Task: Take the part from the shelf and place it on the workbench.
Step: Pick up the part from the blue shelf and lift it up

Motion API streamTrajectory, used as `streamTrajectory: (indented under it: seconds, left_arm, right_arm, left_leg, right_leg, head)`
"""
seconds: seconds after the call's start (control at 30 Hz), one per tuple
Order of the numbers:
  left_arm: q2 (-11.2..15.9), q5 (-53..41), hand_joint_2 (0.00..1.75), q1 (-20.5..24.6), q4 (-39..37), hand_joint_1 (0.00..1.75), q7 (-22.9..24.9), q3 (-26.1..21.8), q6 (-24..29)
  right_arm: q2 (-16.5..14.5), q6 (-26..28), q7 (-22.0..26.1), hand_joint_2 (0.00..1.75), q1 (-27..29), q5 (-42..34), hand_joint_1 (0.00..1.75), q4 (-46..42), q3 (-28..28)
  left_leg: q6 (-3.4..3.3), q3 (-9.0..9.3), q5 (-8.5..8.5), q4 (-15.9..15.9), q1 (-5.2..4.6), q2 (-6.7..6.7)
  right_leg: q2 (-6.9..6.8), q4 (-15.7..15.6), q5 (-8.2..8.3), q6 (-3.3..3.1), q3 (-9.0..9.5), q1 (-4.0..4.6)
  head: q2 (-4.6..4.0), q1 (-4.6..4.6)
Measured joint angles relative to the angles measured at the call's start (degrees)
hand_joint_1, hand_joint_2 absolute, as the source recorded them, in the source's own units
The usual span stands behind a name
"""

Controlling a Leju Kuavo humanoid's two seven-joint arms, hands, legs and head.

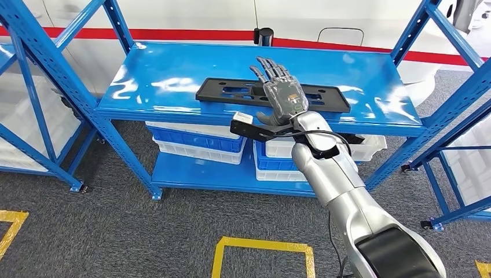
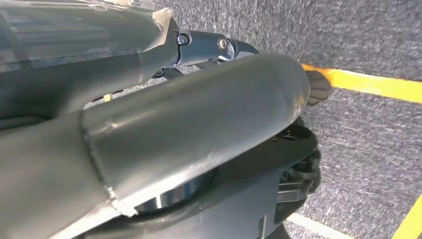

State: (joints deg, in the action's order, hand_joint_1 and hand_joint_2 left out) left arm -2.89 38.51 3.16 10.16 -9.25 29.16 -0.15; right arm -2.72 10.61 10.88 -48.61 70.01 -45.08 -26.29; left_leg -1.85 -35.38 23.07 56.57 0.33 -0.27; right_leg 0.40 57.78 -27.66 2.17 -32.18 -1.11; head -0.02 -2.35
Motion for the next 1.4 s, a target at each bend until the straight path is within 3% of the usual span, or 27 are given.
streamTrajectory:
  seconds: [0.03,0.1,0.17,0.2,0.27,0.33,0.37,0.47,0.53,0.63,0.67,0.7,0.73,0.8,0.87,0.97,1.07,1.4]
  left_arm:
    - [-0.04,0.27,0.0,0.03,0.0,0.0,-0.09,-0.05,0.08]
    - [-0.14,0.79,0.0,0.08,0.0,0.0,-0.21,-0.18,0.18]
    - [-0.28,1.01,0.0,0.02,0.0,0.0,-0.21,-0.23,0.26]
    - [-0.34,1.06,0.0,-0.03,0.0,0.0,-0.21,-0.24,0.3]
    - [-0.48,1.18,0.0,-0.12,0.0,0.0,-0.21,-0.26,0.39]
    - [-0.57,1.39,0.0,-0.08,-0.01,0.0,-0.21,-0.29,0.46]
    - [-0.58,1.5,0.0,-0.07,-0.02,0.0,-0.21,-0.31,0.5]
    - [-0.58,1.67,0.0,-0.09,-0.02,0.0,-0.22,-0.46,0.74]
    - [-0.58,1.75,0.0,-0.07,-0.02,0.0,-0.29,-0.68,0.85]
    - [-0.59,1.78,0.0,-0.12,-0.05,0.0,-0.37,-0.87,1.05]
    - [-0.58,1.75,0.0,-0.15,-0.08,0.0,-0.33,-0.9,1.27]
    - [-0.58,1.73,0.0,-0.17,-0.1,0.0,-0.25,-0.91,1.52]
    - [-0.58,1.71,0.0,-0.16,-0.12,0.0,-0.16,-0.92,1.8]
    - [-0.54,1.72,0.0,-0.12,-0.16,0.0,0.04,-0.99,2.16]
    - [-0.51,1.73,0.0,0.0,-0.19,0.0,0.18,-1.05,2.23]
    - [-0.57,1.73,0.0,0.08,-0.21,0.0,0.32,-1.05,2.18]
    - [-0.48,1.73,0.0,0.07,-0.22,0.0,0.33,-1.05,2.16]
    - [-0.43,1.93,0.0,0.08,-0.22,0.0,-0.52,-1.05,2.05]
  right_arm:
    - [-0.31,0.11,0.19,1.75,-0.27,-0.03,0.0,0.47,-0.13]
    - [-0.87,0.26,0.43,1.75,-0.62,-0.08,0.0,1.73,-0.48]
    - [-1.25,0.33,0.47,1.75,-0.55,-0.1,0.0,2.82,-0.77]
    - [-1.38,0.36,0.49,1.75,-0.54,-0.16,0.0,3.2,-0.86]
    - [-1.67,0.46,0.54,1.75,-0.84,-0.33,0.0,3.81,-1.0]
    - [-2.1,0.6,0.58,1.75,-1.35,-0.49,0.0,4.39,-1.21]
    - [-2.33,0.66,0.6,1.75,-1.54,-0.54,0.0,4.66,-1.33]
    - [-2.98,0.84,0.59,1.75,-1.88,-0.67,0.0,5.21,-1.49]
    - [-3.51,1.05,0.59,1.75,-2.17,-0.75,0.0,5.47,-1.52]
    - [-4.23,1.29,0.61,1.75,-2.35,-0.79,0.0,6.23,-1.58]
    - [-4.39,1.35,0.65,1.75,-2.33,-0.79,0.0,6.57,-1.6]
    - [-4.49,1.42,0.75,1.75,-2.3,-0.8,0.0,6.87,-1.6]
    - [-4.6,1.48,0.87,1.75,-2.29,-0.82,0.0,7.14,-1.6]
    - [-4.84,1.63,1.28,1.75,-2.31,-0.87,0.0,7.55,-1.6]
    - [-5.02,1.74,1.86,1.75,-2.38,-0.92,0.0,7.93,-1.62]
    - [-5.02,1.87,2.58,1.75,-2.34,-1.07,0.0,8.52,-1.69]
    - [-4.98,1.96,2.77,1.75,-2.29,-1.14,0.0,9.08,-1.74]
    - [-3.85,5.29,6.37,1.75,-0.75,-5.54,0.0,8.95,-0.95]
  left_leg:
    - [-0.45,0.38,0.04,-0.3,0.0,0.02]
    - [-1.13,0.91,0.41,-0.44,-0.15,0.02]
    - [-1.5,1.47,0.88,-0.41,-0.46,-0.18]
    - [-1.58,1.86,1.17,-0.39,-0.63,-0.37]
    - [-1.5,2.78,1.87,-0.37,-0.92,-0.7]
    - [-1.14,3.44,2.7,-0.22,-1.3,-0.84]
    - [-0.9,3.59,3.05,-0.17,-1.39,-0.87]
    - [0.08,3.69,3.94,0.15,-1.12,-0.82]
    - [0.99,2.37,5.5,3.1,-0.81,-0.62]
    - [2.25,-4.1,9.54,14.35,-0.03,-0.21]
    - [2.5,-6.05,9.73,16.77,0.21,-0.09]
    - [2.66,-6.94,8.64,16.89,0.42,0.0]
    - [2.71,-6.54,6.42,14.56,0.61,0.07]
    - [2.57,-3.29,1.36,6.19,0.76,0.13]
    - [2.15,-0.72,-0.88,0.78,0.62,0.07]
    - [1.87,-0.32,-1.0,0.04,0.1,-0.13]
    - [1.36,-0.37,-0.85,0.05,-0.43,-0.23]
    - [0.71,-0.35,-0.7,0.06,-0.66,-0.23]
  right_leg:
    - [-0.1,2.65,-1.12,-0.07,-1.28,0.06]
    - [-0.22,10.93,-3.92,-0.58,-5.82,0.12]
    - [-0.22,16.09,-4.69,-0.47,-9.44,0.26]
    - [-0.22,15.34,-3.58,-0.19,-9.65,0.36]
    - [-0.25,7.76,0.78,0.3,-7.03,0.49]
    - [-0.3,0.64,4.06,-0.17,-3.95,0.71]
    - [-0.31,-0.88,4.59,-0.66,-3.22,0.81]
    - [-0.21,-1.52,4.33,-2.02,-2.58,0.78]
    - [-0.12,-1.81,4.05,-2.82,-1.86,0.4]
    - [-0.11,-1.83,3.34,-3.54,-0.77,0.31]
    - [-0.09,-1.81,3.07,-3.52,-0.44,0.29]
    - [-0.03,-1.81,2.77,-3.4,-0.1,0.26]
    - [0.03,-1.81,2.43,-3.24,0.33,0.22]
    - [0.17,-1.82,1.71,-2.78,1.27,0.25]
    - [0.26,-1.71,1.09,-2.3,1.6,0.64]
    - [0.2,-1.58,0.78,-2.21,1.36,1.12]
    - [0.12,-1.83,0.79,-2.04,1.48,0.99]
    - [0.1,-2.21,0.83,-1.31,1.5,0.52]
  head:
    - [0.0,0.08]
    - [0.0,0.19]
    - [0.0,0.25]
    - [0.0,0.3]
    - [0.0,0.36]
    - [0.0,0.36]
    - [0.0,0.34]
    - [0.0,0.36]
    - [0.0,0.2]
    - [0.0,0.04]
    - [0.0,0.04]
    - [0.0,0.02]
    - [0.0,0.03]
    - [0.0,0.03]
    - [0.0,0.11]
    - [0.0,0.2]
    - [0.0,0.19]
    - [0.0,0.19]
